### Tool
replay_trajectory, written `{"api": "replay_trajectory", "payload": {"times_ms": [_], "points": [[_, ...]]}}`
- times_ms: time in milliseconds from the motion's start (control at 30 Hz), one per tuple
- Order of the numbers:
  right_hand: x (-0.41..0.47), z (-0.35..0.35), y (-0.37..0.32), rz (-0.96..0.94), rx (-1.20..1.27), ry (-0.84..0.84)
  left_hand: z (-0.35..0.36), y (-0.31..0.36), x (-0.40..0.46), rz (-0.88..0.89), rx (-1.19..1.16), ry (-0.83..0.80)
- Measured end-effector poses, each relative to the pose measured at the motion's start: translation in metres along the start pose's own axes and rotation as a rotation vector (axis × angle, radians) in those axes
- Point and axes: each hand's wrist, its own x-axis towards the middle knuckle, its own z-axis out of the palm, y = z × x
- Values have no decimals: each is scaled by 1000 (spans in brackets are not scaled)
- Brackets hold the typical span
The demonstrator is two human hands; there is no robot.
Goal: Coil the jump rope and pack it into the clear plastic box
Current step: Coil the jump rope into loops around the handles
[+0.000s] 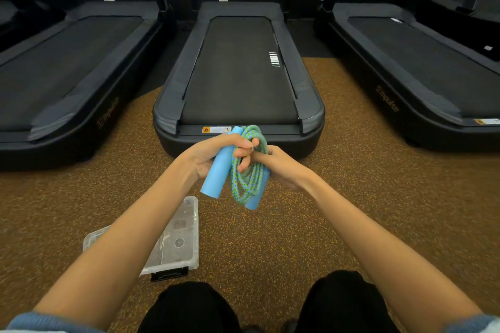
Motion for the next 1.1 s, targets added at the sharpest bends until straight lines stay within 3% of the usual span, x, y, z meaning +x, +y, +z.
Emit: {"api": "replay_trajectory", "payload": {"times_ms": [300,600,933,1100], "points": [[-1,-8,-11,51,291,239,-14,-8,2,88,8,157],[5,-14,-26,-44,254,415,-20,-11,1,111,60,283],[7,-5,-35,-64,451,630,-4,-7,15,169,141,493],[11,-4,-49,-110,291,679,-2,4,18,236,104,572]]}}
